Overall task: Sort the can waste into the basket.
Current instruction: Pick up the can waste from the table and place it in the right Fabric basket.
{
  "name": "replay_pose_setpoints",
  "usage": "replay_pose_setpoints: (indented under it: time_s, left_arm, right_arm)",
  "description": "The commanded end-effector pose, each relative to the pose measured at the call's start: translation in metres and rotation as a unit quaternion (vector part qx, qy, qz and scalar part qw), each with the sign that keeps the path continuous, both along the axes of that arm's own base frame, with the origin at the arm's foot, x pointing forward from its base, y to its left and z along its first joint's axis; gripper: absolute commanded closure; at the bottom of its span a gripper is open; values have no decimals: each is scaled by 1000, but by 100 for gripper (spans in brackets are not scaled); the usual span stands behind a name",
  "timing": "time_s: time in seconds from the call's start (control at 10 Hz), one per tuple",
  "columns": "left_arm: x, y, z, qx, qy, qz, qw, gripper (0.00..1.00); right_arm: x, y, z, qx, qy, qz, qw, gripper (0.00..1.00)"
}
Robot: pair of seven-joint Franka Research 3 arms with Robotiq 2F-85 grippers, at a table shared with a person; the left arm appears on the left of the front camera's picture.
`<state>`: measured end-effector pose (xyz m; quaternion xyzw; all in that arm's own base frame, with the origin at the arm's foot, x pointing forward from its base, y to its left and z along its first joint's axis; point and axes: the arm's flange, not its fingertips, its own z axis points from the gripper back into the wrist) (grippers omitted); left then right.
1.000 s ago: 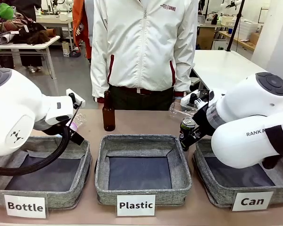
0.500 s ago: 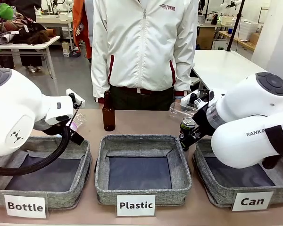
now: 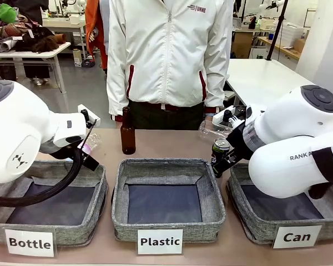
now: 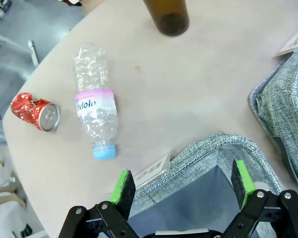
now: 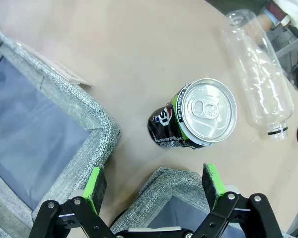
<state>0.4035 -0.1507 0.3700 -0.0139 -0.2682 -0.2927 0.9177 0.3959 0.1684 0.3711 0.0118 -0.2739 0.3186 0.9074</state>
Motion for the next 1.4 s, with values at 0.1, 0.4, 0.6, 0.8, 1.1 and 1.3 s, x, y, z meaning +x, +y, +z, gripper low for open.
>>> replay_pose_setpoints:
  time_s: [0.1,0.4,0.6,0.8,1.1,1.3]
  left_arm:
    - [0,0,0,0,0,0,1000,0]
    - [0,0,0,0,0,0,1000,0]
    - [-11,7,23,-21,-13,-10,1000,0]
    - [-38,15,80,-65,33,44,996,0]
    - [-100,46,137,-148,103,36,983,0]
    - [-126,110,158,-235,119,14,965,0]
  right_arm:
    - [0,0,0,0,0,0,1000,0]
    - [0,0,0,0,0,0,1000,0]
    - [-5,-8,22,-2,7,-3,1000,0]
    - [-28,-30,85,44,32,-16,998,0]
    - [-80,-72,153,187,154,-41,969,0]
    - [-112,-129,169,276,169,-74,943,0]
